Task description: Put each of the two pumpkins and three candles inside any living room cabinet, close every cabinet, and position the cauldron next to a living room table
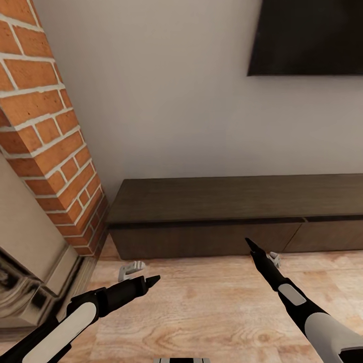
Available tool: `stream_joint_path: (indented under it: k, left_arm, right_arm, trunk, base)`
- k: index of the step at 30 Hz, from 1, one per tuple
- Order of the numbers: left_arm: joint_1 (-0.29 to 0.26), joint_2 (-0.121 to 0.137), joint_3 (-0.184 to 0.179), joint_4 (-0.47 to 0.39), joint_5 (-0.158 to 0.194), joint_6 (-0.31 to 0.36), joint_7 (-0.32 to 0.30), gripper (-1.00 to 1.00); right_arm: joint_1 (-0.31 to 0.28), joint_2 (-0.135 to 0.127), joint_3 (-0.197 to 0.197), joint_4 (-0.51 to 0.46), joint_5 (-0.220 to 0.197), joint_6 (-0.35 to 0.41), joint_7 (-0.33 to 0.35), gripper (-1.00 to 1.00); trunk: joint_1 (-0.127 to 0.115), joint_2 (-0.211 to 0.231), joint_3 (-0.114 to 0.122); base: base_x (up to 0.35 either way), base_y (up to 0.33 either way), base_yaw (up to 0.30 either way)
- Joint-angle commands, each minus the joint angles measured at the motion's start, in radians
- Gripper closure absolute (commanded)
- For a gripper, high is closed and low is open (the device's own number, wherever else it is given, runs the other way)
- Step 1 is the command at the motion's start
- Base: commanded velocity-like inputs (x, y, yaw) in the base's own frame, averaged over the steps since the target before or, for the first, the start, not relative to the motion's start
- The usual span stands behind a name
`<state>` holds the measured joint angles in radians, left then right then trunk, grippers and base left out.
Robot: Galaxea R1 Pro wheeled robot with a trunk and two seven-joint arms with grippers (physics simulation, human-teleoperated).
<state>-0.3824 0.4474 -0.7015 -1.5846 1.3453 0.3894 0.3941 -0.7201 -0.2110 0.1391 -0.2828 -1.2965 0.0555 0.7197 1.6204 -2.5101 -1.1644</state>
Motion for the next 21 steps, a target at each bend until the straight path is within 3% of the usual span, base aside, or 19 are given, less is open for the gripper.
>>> stream_joint_path:
  k: [1, 7, 13, 21]
  left_arm:
    - [-0.001, 0.001, -0.002, -0.002, 0.009, -0.001, 0.009, -1.0]
    - [-0.001, 0.001, -0.005, -0.002, 0.006, -0.001, 0.008, -1.0]
    - [-0.001, 0.0, -0.049, -0.002, 0.003, 0.0, 0.007, -1.0]
    - [-0.001, 0.001, -0.052, -0.006, 0.005, 0.002, 0.005, -1.0]
  right_arm:
    - [-0.001, -0.001, 0.005, 0.001, -0.01, 0.006, 0.003, -1.0]
    - [-0.001, -0.002, 0.004, 0.003, -0.01, 0.006, 0.002, -1.0]
    - [0.0, -0.002, 0.004, 0.004, -0.011, 0.007, 0.001, -1.0]
    - [-0.001, -0.004, 0.003, 0.004, -0.015, 0.01, 0.007, -1.0]
  trunk:
    - [0.0, 0.0, -0.001]
    - [0.0, 0.0, -0.001]
    - [0.0, 0.0, -0.001]
    - [0.0, 0.0, -0.001]
  base:
    - [0.016, 0.011, 0.0]
    - [0.03, 0.022, 0.0]
    - [0.107, 0.066, 0.0]
    - [0.012, 0.007, 0.0]
